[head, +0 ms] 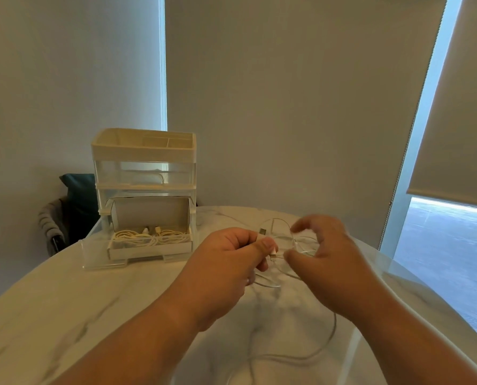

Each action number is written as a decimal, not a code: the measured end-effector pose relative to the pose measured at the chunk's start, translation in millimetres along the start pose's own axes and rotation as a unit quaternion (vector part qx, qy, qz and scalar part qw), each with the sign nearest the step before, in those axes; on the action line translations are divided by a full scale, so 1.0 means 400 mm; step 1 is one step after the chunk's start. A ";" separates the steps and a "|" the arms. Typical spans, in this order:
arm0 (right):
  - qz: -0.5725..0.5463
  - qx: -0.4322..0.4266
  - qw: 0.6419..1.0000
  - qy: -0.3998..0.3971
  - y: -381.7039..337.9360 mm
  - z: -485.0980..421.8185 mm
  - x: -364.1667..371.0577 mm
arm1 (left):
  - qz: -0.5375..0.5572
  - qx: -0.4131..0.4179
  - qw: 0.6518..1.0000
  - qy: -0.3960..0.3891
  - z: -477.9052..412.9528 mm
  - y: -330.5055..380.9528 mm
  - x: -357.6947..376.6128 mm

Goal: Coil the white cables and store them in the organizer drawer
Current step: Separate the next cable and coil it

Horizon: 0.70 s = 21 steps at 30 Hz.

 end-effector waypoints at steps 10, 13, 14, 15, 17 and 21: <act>-0.042 -0.055 0.997 -0.013 0.017 -0.012 0.031 | 0.042 -0.031 0.998 -0.022 -0.003 -0.001 -0.001; -0.038 0.000 0.999 0.028 0.045 -0.043 0.004 | 0.023 -0.025 0.999 0.039 -0.020 -0.012 -0.022; -0.040 0.025 0.998 0.029 0.052 -0.047 -0.003 | -0.013 -0.008 0.998 0.059 -0.024 -0.010 -0.031; -0.042 0.049 0.998 0.024 0.060 -0.047 -0.004 | -0.053 0.016 0.996 0.072 -0.028 -0.007 -0.042; -0.055 0.079 0.995 0.014 0.073 -0.044 0.004 | -0.159 0.086 0.980 0.082 -0.037 -0.003 -0.061; 0.019 0.079 0.994 -0.077 0.083 -0.023 0.033 | -0.190 0.116 0.970 0.095 -0.050 -0.002 -0.083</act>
Point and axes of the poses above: each hand's wrist, its own z-axis away from the middle knuckle, its own x-axis out of the palm, y = z × x, the point moved 4 cm from there along -z, towards the middle knuckle, and after that the axes turned 15 degrees about y, right-handed, at the moved point
